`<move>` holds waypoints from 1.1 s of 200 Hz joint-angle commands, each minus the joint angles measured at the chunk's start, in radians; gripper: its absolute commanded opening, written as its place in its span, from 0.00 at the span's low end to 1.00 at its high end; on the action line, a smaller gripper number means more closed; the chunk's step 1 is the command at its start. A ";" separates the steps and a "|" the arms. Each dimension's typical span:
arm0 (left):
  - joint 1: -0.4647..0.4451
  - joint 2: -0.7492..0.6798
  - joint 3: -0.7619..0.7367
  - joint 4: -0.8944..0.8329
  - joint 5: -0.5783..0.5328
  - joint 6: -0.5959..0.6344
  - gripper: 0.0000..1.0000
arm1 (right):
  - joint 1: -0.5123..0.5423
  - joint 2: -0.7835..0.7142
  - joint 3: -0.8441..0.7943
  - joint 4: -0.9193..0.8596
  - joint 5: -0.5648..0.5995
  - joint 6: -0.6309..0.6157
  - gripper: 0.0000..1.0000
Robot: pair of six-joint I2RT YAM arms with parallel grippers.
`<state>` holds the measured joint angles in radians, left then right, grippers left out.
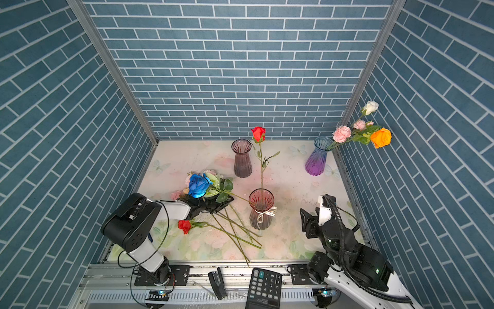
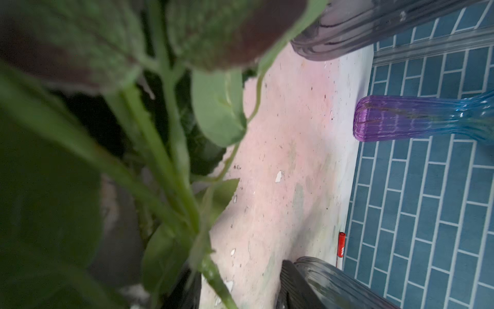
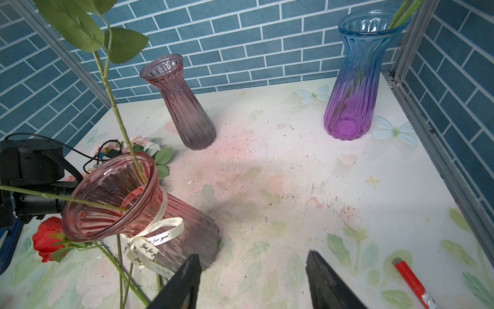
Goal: Arrange the flowers into the vase
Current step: 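Lift the pink roses with the left gripper while the right reaches toward the stems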
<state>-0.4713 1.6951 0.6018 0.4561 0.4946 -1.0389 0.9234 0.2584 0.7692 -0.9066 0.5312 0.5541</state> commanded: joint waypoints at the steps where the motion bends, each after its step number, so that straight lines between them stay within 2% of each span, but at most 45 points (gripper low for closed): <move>1: 0.029 0.033 0.007 0.059 0.012 -0.027 0.46 | -0.003 -0.007 0.010 -0.015 0.024 0.030 0.64; 29: 0.043 0.022 0.006 0.098 0.022 -0.045 0.19 | -0.003 -0.007 0.012 -0.014 0.025 0.027 0.64; 46: 0.047 -0.009 0.004 0.102 0.025 -0.049 0.08 | -0.003 -0.007 0.014 -0.011 0.027 0.022 0.64; 73: 0.062 -0.108 0.000 0.073 0.026 -0.055 0.04 | -0.004 0.001 0.030 0.005 0.025 -0.015 0.65; 94: 0.080 -0.238 0.013 -0.012 0.021 -0.050 0.02 | -0.003 0.021 0.079 0.019 0.040 -0.068 0.64; 114: 0.088 -0.416 0.091 -0.215 -0.014 0.020 0.01 | -0.003 0.056 0.151 0.037 0.042 -0.113 0.65; 131: 0.089 -0.567 0.230 -0.484 -0.083 0.140 0.01 | -0.003 0.095 0.213 0.078 -0.002 -0.163 0.65; 155: 0.092 -0.729 0.422 -0.797 -0.203 0.292 0.01 | -0.003 0.143 0.283 0.179 -0.188 -0.264 0.64; 176: 0.095 -0.806 0.588 -0.997 -0.266 0.391 0.01 | -0.003 0.178 0.333 0.274 -0.337 -0.312 0.64; 199: 0.094 -0.815 0.789 -1.178 -0.222 0.476 0.03 | -0.003 0.250 0.421 0.305 -0.473 -0.332 0.63; 220: 0.094 -0.772 0.970 -1.357 -0.083 0.534 0.03 | -0.003 0.340 0.510 0.287 -0.609 -0.332 0.62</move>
<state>-0.3828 0.8707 1.4399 -0.5713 0.3050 -0.6380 0.9234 0.5163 1.1942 -0.6701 0.1398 0.2775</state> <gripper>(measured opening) 0.084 0.628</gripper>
